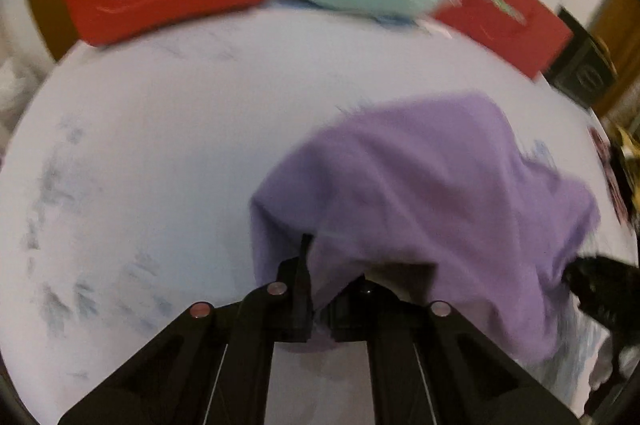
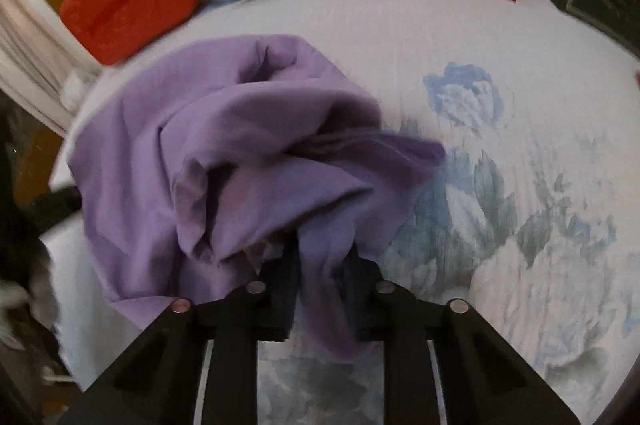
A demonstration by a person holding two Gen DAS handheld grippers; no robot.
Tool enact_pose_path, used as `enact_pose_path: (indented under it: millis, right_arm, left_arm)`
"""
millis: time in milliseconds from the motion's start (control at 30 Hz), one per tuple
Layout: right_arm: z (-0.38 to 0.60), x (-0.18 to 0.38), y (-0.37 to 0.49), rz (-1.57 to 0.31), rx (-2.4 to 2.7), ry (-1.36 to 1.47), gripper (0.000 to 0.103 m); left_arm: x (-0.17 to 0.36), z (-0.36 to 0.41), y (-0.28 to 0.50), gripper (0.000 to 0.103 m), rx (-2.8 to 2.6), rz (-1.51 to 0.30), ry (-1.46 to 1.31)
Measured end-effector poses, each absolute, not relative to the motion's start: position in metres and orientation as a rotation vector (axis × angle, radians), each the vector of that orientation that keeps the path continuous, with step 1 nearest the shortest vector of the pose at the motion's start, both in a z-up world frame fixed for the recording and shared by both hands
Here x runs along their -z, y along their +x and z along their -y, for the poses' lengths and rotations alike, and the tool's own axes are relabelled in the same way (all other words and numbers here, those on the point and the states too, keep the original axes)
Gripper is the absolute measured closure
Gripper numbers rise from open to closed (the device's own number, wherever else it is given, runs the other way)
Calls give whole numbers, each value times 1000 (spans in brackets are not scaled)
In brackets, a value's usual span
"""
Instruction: Fold clothes
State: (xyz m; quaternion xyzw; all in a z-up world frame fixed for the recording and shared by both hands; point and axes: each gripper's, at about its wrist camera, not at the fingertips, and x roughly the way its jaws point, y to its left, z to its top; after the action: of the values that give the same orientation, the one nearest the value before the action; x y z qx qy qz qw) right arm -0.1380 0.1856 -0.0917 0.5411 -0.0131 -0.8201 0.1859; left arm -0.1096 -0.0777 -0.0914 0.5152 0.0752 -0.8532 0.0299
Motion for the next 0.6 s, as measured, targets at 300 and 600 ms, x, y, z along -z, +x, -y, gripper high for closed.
enact_pose_path:
  millis: [300, 600]
  right_arm:
    - [-279, -52, -111, 132, 2795, 1085, 93]
    - [-335, -52, -71, 191, 2806, 1283, 75]
  left_arm:
    - [4, 160, -99, 100, 2613, -330, 1263]
    - [7, 168, -89, 77, 2569, -303, 1396]
